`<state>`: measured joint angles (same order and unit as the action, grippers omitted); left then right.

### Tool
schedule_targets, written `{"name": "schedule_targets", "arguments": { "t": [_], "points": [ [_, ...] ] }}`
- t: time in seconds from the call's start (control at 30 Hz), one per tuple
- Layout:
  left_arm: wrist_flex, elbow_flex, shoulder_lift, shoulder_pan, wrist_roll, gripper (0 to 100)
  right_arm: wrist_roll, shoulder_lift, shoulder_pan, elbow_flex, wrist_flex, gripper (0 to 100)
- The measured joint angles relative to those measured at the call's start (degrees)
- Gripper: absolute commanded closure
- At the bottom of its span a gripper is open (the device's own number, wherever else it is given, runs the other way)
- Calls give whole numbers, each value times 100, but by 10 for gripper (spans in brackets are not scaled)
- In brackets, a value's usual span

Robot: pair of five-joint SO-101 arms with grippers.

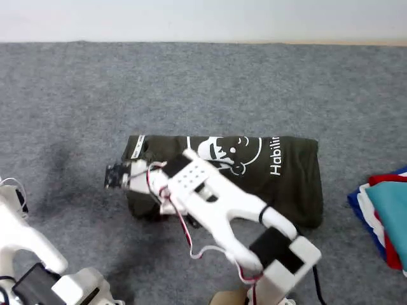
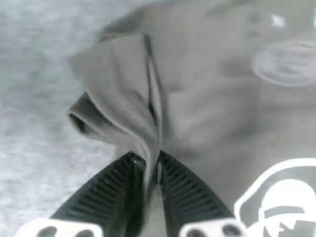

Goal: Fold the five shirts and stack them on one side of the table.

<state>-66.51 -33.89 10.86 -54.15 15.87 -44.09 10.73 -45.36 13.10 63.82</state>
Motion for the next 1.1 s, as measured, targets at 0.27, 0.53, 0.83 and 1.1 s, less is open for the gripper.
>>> {"name": "schedule_targets", "arguments": {
  "t": [0.27,0.53,0.83,1.1],
  "points": [
    [193,-404,0,0,0,998,-9,1495,492,-1653,149,987],
    [308,-545,0,0,0,998,-9,2462,712,-3253,1125,862],
    [308,-545,0,0,0,998,185,2505,914,-4404,2259,768],
    [308,-545,0,0,0,998,229,2505,905,-4563,2963,809]
  ]
}}
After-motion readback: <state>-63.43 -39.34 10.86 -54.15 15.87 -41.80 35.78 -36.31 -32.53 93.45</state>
